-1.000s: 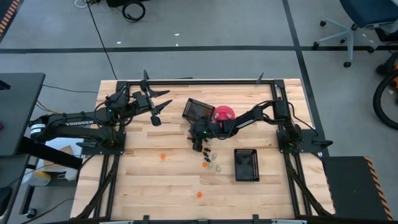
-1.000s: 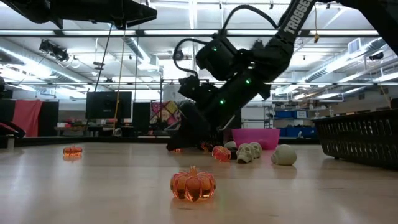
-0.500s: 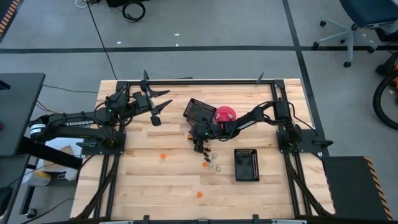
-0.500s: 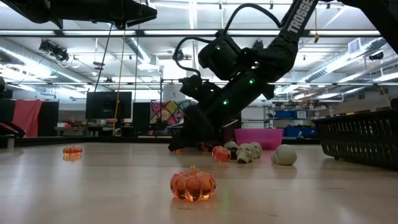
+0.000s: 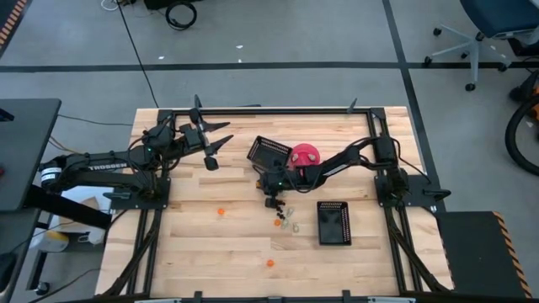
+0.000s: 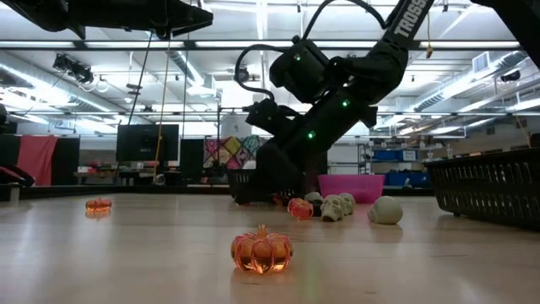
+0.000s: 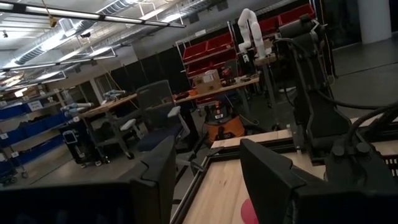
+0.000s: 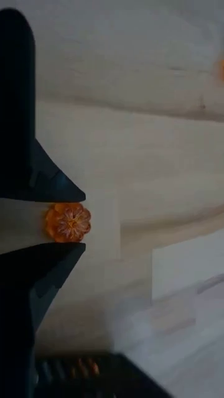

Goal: Sort Halloween decoration
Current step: Put the orange pumpkin toy into the top black bin

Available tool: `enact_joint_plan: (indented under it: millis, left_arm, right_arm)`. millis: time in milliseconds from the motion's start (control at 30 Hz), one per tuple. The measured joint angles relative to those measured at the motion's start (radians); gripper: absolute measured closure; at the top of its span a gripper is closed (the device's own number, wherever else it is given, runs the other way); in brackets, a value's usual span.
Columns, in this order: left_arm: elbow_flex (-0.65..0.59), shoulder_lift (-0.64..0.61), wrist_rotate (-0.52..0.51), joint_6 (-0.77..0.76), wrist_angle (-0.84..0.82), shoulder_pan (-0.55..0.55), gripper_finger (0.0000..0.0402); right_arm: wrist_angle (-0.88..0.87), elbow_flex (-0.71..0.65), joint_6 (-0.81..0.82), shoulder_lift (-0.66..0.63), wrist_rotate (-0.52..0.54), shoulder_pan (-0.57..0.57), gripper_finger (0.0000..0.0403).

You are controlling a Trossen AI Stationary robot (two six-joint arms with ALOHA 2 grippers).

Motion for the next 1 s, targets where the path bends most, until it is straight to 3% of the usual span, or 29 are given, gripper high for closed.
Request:
enact_joint_plan:
  millis: [367,533,667,767,1000]
  left_arm:
    - [0.0,0.0,0.0,-0.055,-0.002,0.0,0.0246]
    - [0.0,0.0,0.033,-0.271,-0.238,-0.022,0.0246]
    - [-0.006,0.013,0.061,-0.384,-0.402,-0.085,0.0246]
    - [-0.06,0.018,0.06,-0.426,-0.335,-0.148,0.0246]
    - [-0.216,0.098,-0.017,-0.422,0.055,-0.223,0.0246]
  right_arm:
    - [-0.132,0.0,-0.02,-0.107,0.049,0.024,0.0298]
    - [-0.283,0.001,-0.037,-0.255,0.088,0.026,0.0298]
    - [-0.374,0.001,-0.018,-0.327,0.087,-0.035,0.0298]
    - [-0.392,0.001,-0.014,-0.331,0.068,-0.08,0.0298]
    - [-0.391,0.002,0.028,-0.263,-0.017,-0.15,0.0293]
